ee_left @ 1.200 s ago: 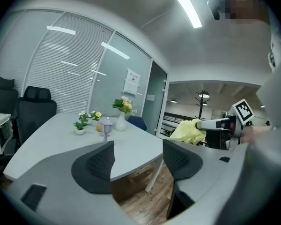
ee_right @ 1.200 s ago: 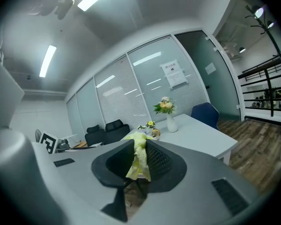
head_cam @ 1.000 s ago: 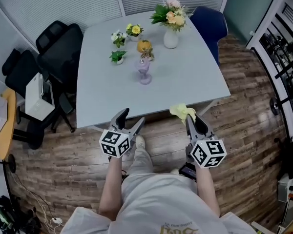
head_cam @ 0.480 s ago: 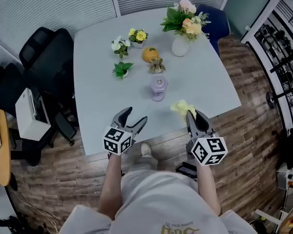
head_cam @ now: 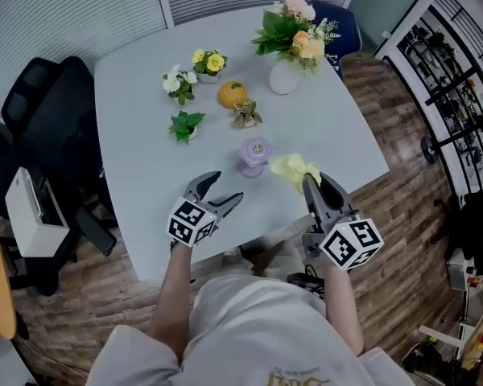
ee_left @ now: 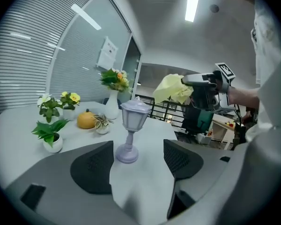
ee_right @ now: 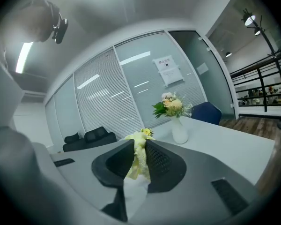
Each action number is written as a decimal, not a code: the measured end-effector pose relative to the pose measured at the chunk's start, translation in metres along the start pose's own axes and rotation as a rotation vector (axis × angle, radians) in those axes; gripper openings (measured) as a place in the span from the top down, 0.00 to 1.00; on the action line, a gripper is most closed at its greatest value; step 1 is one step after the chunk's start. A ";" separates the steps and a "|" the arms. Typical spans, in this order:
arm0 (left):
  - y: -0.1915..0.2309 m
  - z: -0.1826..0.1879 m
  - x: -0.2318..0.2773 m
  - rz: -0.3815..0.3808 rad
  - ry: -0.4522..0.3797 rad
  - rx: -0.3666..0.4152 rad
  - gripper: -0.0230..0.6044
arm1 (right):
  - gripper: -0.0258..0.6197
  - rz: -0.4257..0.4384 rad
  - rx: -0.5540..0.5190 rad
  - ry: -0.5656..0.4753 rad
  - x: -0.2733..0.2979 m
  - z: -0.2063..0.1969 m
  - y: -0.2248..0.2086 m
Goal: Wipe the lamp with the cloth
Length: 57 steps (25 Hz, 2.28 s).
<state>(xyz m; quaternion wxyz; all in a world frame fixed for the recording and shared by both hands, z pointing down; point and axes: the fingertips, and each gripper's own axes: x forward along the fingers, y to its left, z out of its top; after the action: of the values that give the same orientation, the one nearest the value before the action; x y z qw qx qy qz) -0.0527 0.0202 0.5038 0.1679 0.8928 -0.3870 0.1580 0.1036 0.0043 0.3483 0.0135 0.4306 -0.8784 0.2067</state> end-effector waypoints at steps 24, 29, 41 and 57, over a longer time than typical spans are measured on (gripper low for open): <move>0.030 -0.043 0.092 -0.213 0.183 0.228 0.47 | 0.85 0.133 0.168 0.002 0.069 0.009 -0.026; 0.037 -0.056 0.105 -0.190 0.231 0.286 0.47 | 0.85 0.140 0.145 0.028 0.076 0.008 -0.023; 0.039 -0.051 0.116 -0.182 0.271 0.372 0.47 | 0.85 0.115 0.094 0.072 0.095 0.003 -0.028; 0.035 -0.059 0.129 -0.172 0.311 0.456 0.48 | 0.85 0.086 -0.041 0.150 0.109 -0.015 -0.021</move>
<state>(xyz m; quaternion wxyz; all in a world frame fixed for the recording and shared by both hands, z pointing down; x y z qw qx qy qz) -0.0040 -0.0592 0.6161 0.0331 0.9021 -0.2338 0.3612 0.0485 -0.0834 0.3909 0.0793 0.3753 -0.8967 0.2208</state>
